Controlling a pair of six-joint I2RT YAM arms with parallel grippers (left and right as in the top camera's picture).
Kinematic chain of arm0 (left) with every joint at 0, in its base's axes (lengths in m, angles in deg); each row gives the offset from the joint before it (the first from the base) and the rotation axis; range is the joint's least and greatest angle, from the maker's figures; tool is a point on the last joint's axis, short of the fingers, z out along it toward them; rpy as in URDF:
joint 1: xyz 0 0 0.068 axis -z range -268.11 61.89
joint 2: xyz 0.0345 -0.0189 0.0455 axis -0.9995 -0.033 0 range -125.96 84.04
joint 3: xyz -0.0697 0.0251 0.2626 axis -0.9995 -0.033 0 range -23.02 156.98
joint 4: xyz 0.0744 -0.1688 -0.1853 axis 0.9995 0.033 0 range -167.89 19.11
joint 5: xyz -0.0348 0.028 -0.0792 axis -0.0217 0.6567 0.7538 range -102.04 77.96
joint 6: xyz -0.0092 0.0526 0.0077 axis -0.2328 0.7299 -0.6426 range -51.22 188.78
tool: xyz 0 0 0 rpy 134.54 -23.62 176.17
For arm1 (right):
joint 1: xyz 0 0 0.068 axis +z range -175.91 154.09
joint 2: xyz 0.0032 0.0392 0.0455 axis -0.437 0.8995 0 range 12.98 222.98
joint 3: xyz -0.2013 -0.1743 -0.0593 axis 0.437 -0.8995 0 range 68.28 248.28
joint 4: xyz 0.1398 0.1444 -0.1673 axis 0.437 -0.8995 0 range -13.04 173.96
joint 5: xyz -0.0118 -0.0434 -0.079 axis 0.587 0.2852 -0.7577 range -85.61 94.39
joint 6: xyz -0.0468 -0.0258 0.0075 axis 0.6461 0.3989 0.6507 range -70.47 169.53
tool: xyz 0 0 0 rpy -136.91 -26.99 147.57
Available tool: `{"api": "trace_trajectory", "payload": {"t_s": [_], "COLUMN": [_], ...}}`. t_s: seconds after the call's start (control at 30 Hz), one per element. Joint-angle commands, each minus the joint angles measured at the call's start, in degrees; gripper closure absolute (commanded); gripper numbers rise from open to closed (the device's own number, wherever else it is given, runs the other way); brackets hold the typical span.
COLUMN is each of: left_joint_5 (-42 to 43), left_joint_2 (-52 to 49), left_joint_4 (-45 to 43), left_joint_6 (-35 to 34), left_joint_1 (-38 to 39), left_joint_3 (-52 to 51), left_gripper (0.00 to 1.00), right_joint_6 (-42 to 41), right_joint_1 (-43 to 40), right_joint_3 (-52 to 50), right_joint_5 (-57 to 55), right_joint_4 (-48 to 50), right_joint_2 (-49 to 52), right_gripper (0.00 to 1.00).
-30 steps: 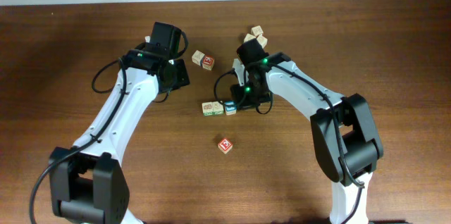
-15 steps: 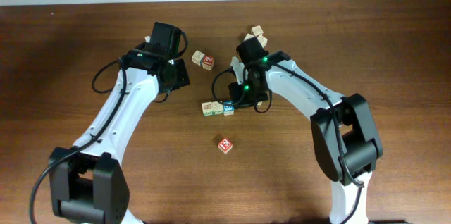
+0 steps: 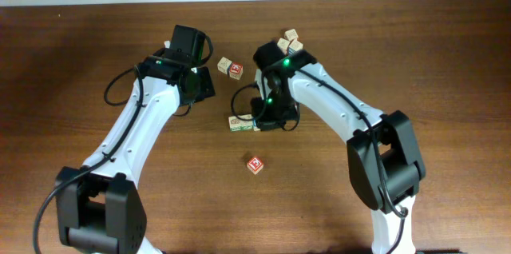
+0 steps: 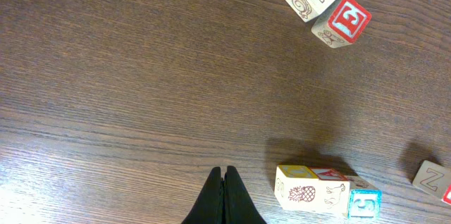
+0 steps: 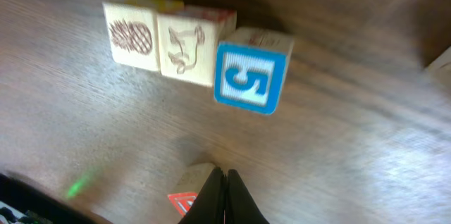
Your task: Rotate 5 blocks
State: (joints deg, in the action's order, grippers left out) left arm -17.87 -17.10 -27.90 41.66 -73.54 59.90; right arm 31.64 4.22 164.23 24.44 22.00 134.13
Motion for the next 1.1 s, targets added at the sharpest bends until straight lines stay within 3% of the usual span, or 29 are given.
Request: {"api": "trace_trajectory", "payload": {"t_s": [0.0, 1.07], "left_joint_5": [0.0, 0.0], "left_joint_2": [0.8, 0.8], "left_joint_4": [-0.3, -0.3], "left_joint_6": [-0.7, -0.7], "left_joint_1": [0.0, -0.1], "left_joint_3": [-0.4, -0.4], "left_gripper": [1.00, 1.00], "right_joint_6": [-5.1, -7.9], "right_joint_1": [0.7, 0.6], "right_joint_3": [-2.8, -5.0], "right_joint_5": [0.2, -2.2], "right_joint_4": [3.0, 10.4], "right_joint_2": [0.5, 3.0], "right_gripper": [0.96, 0.96]}}
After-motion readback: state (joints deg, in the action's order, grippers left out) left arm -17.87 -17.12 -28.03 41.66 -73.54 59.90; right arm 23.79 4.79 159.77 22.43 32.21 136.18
